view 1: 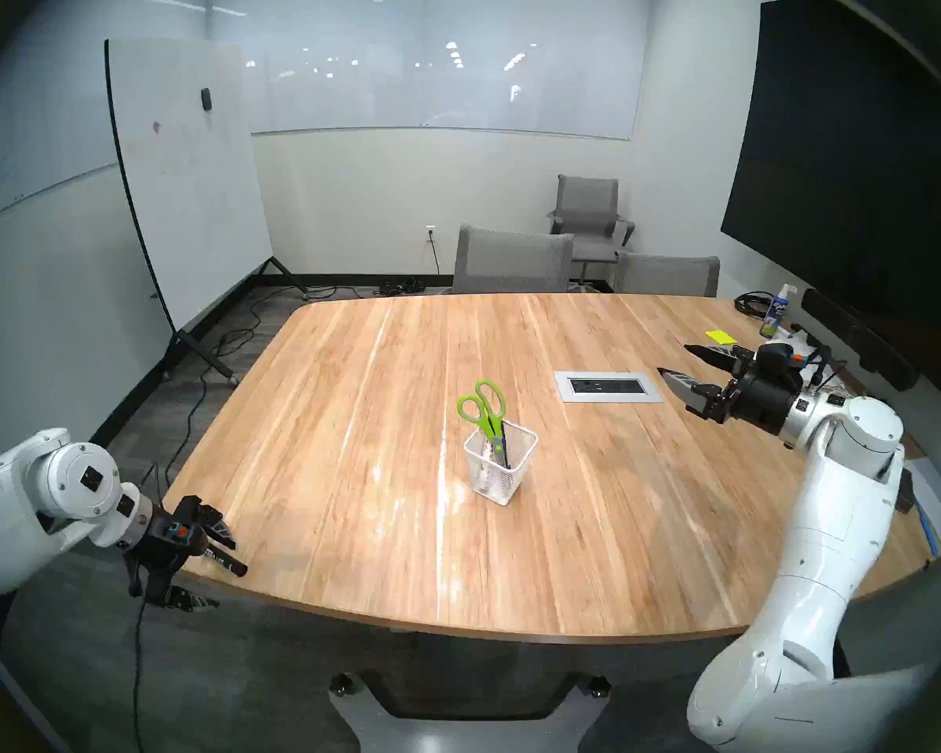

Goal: Place the pen, the marker, and the scissors into the pen holder

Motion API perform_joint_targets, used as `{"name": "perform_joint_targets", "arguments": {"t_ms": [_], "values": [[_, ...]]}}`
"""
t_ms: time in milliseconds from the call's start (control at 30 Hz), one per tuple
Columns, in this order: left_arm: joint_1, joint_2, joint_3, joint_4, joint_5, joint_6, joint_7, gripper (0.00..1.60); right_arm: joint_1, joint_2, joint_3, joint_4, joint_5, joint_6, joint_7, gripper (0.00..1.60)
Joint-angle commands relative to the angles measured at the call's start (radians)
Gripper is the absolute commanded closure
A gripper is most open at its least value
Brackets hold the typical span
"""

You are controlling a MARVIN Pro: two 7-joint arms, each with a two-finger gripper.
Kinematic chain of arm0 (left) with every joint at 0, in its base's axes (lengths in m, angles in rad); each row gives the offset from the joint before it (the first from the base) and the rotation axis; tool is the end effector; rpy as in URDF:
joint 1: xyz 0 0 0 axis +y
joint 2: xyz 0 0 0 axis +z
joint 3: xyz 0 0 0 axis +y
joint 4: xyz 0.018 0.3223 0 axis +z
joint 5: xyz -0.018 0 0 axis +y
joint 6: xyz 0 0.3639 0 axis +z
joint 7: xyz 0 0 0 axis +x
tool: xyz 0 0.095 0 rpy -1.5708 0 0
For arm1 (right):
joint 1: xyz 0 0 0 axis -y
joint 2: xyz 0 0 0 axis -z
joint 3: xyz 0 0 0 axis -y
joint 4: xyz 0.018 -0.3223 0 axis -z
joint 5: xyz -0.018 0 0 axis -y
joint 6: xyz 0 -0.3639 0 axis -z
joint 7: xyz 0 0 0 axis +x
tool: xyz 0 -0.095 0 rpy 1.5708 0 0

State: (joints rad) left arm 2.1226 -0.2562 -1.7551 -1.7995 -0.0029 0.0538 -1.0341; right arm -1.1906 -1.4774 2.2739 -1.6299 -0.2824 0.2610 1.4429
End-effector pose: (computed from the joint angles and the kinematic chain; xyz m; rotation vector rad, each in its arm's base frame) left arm 0.3336 0.2399 -0.2822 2.1402 -2.1475 0.5132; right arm 0.4560 -0.2191 -0.1713 -1.9169 -0.8062 -1.8896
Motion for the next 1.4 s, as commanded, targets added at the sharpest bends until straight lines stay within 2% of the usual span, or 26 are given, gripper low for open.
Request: {"name": "perform_joint_targets", "arguments": {"t_ms": [0, 533, 767, 1133, 1167, 1200, 1233, 1267, 1300, 1333, 1367], "values": [[-0.076, 0.033, 0.044, 0.006, -0.014, -0.008, 0.009, 0.00, 0.014, -0.002, -0.001, -0.015, 0.009, 0.001, 0.002, 0.00], [-0.211, 0.040, 0.179, 0.033, -0.019, -0.008, 0.002, 0.00, 0.014, -0.002, -0.001, -0.015, 0.009, 0.001, 0.002, 0.00], [-0.304, 0.010, 0.263, 0.059, 0.002, -0.013, -0.027, 0.00, 0.014, -0.002, -0.001, -0.015, 0.009, 0.001, 0.002, 0.00], [-0.384, -0.035, 0.331, 0.097, 0.039, -0.024, -0.071, 0.02, 0.014, -0.002, -0.001, -0.015, 0.009, 0.001, 0.002, 0.00], [-0.390, -0.039, 0.337, 0.102, 0.042, -0.026, -0.075, 0.11, 0.014, -0.002, -0.001, -0.015, 0.009, 0.001, 0.002, 0.00], [-0.397, -0.043, 0.341, 0.106, 0.044, -0.027, -0.080, 0.26, 0.014, -0.002, -0.001, -0.015, 0.009, 0.001, 0.002, 0.00], [-0.401, -0.045, 0.344, 0.108, 0.046, -0.028, -0.083, 0.72, 0.014, -0.002, -0.001, -0.015, 0.009, 0.001, 0.002, 0.00], [-0.405, -0.046, 0.346, 0.110, 0.047, -0.028, -0.087, 0.88, 0.014, -0.002, -0.001, -0.015, 0.009, 0.001, 0.002, 0.00], [-0.409, -0.047, 0.349, 0.111, 0.047, -0.028, -0.092, 1.41, 0.014, -0.002, -0.001, -0.015, 0.009, 0.001, 0.002, 0.00], [-0.414, -0.049, 0.351, 0.113, 0.046, -0.029, -0.098, 1.60, 0.014, -0.002, -0.001, -0.015, 0.009, 0.001, 0.002, 0.00], [-0.418, -0.050, 0.353, 0.115, 0.046, -0.030, -0.102, 1.60, 0.014, -0.002, -0.001, -0.015, 0.009, 0.001, 0.002, 0.00]]}}
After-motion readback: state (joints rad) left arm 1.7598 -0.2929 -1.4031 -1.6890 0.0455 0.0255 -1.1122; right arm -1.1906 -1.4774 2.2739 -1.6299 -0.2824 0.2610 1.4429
